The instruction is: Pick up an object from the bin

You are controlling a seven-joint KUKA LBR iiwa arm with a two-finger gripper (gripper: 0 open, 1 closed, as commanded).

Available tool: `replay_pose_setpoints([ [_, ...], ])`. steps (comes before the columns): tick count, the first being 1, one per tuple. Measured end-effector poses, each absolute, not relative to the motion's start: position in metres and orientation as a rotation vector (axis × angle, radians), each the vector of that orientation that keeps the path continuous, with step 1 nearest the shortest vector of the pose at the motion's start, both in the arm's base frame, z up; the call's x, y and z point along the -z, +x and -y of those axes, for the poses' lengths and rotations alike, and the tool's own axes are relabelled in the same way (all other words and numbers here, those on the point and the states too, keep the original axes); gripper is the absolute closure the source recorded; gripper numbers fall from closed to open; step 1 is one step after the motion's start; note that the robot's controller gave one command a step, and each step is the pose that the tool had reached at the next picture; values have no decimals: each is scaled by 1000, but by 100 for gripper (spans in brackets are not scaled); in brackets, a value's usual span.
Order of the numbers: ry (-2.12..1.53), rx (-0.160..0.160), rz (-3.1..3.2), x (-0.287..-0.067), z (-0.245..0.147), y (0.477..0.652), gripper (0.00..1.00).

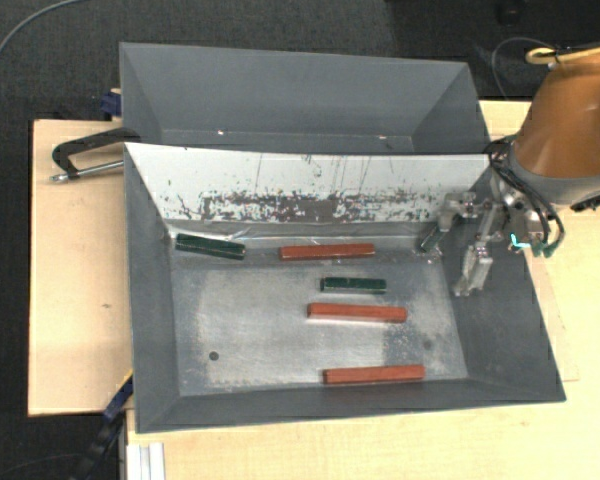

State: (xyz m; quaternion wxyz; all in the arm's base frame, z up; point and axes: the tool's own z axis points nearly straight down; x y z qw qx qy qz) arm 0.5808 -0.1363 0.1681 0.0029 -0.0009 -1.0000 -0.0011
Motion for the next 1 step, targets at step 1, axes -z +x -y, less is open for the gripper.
replay_pose_setpoints([
  [1,590,2,3086,-71,48,585,0],
])
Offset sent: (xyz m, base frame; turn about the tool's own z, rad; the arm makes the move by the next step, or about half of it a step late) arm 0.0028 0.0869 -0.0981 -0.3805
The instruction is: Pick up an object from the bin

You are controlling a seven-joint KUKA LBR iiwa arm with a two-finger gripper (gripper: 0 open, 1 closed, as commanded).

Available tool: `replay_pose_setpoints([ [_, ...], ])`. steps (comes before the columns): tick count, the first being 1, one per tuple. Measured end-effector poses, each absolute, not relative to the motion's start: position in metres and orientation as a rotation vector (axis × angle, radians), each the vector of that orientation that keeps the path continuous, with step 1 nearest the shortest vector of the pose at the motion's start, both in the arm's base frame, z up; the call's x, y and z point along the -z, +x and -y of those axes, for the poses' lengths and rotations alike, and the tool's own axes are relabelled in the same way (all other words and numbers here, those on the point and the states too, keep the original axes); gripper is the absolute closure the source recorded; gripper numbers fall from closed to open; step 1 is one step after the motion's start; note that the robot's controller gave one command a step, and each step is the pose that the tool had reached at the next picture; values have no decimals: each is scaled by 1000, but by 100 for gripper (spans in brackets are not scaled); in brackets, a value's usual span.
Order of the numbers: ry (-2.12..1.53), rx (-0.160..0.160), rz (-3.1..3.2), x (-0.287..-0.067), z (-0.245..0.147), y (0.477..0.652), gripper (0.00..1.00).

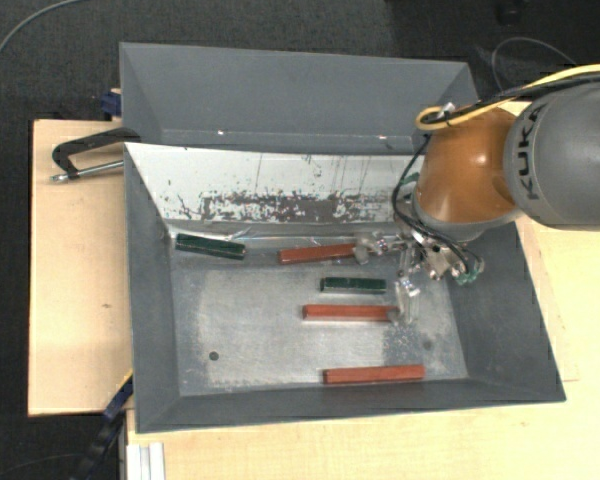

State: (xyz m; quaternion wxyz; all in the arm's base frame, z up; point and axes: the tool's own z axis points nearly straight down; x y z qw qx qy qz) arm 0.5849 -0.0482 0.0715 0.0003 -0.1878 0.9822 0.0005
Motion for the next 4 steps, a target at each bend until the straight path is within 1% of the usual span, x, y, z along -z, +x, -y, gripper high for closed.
replay_pose_setpoints([
  [1,-406,-5,-3113,-102,4,560,0],
  [2,-440,-1,-3105,-101,3,565,0],
  [3,-338,-3,-3125,-70,3,565,0],
  [4,-337,-2,-3122,-70,2,566,0],
])
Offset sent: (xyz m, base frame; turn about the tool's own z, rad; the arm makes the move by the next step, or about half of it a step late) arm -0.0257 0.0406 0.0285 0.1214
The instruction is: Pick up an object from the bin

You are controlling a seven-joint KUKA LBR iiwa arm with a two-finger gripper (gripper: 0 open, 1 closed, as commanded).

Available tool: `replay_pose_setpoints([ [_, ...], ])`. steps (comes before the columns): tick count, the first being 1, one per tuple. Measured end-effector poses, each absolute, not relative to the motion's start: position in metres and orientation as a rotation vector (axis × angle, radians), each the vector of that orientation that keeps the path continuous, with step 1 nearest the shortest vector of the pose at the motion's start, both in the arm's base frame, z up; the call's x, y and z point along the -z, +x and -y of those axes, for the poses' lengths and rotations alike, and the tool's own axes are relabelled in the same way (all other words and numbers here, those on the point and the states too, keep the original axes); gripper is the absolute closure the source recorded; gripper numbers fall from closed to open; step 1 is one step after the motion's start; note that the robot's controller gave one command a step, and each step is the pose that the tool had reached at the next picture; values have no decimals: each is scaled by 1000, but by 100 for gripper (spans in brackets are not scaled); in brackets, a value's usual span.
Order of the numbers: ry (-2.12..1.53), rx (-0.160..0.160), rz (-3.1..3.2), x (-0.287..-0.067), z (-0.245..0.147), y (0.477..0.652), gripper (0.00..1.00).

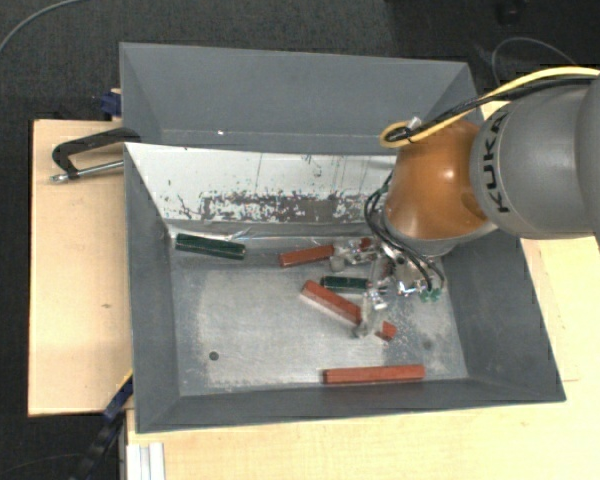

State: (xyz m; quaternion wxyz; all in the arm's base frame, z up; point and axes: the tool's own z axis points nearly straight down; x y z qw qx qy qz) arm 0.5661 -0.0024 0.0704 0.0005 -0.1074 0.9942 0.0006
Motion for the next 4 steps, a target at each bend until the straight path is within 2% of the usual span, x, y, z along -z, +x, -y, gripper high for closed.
replay_pose_setpoints([
  [1,-339,-1,-3122,-71,2,566,100],
  [2,-339,0,-3113,-110,1,568,100],
  [3,-341,0,-3116,-131,0,570,100],
  [4,-343,1,-3110,-181,-1,573,100],
])
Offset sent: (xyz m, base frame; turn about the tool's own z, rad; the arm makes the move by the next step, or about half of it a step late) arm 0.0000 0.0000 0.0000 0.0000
